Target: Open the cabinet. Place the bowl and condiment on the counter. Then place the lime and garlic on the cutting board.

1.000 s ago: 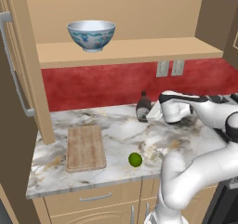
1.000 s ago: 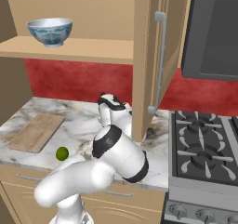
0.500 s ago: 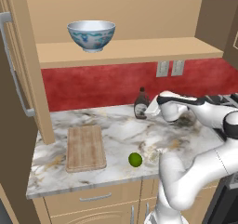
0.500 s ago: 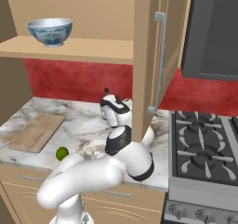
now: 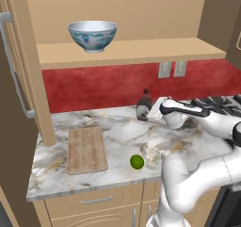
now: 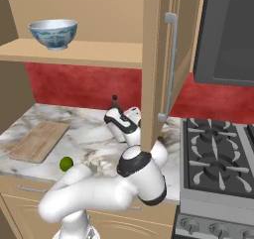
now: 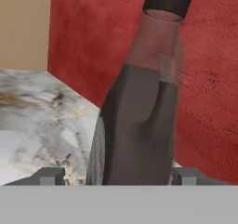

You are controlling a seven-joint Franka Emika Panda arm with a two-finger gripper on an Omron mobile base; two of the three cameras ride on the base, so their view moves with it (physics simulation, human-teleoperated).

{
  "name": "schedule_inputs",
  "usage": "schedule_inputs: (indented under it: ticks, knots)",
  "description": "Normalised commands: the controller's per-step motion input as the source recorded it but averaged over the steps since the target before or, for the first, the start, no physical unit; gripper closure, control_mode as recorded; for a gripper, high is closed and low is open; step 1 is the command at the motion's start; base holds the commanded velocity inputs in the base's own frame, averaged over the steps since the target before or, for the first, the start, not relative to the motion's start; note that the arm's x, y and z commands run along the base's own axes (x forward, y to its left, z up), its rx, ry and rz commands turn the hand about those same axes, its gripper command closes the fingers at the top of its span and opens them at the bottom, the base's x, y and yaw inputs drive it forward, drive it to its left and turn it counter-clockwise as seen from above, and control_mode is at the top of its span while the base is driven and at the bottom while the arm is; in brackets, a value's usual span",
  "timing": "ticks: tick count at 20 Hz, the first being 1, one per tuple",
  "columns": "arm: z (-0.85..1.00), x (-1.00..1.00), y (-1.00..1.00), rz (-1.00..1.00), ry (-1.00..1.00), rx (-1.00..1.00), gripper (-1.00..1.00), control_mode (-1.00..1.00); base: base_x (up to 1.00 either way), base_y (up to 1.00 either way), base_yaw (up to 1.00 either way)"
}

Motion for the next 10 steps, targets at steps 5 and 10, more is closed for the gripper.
schedule_inputs:
  ticks: [5, 10]
  knots:
    - [0.5, -0.18, -0.15, 0.0, 0.0, 0.0, -1.0, -1.0, 0.0, 0.0, 0.0]
    - [0.78, -0.43, -0.22, 0.0, 0.03, 0.0, -1.0, -1.0, 0.0, 0.0, 0.0]
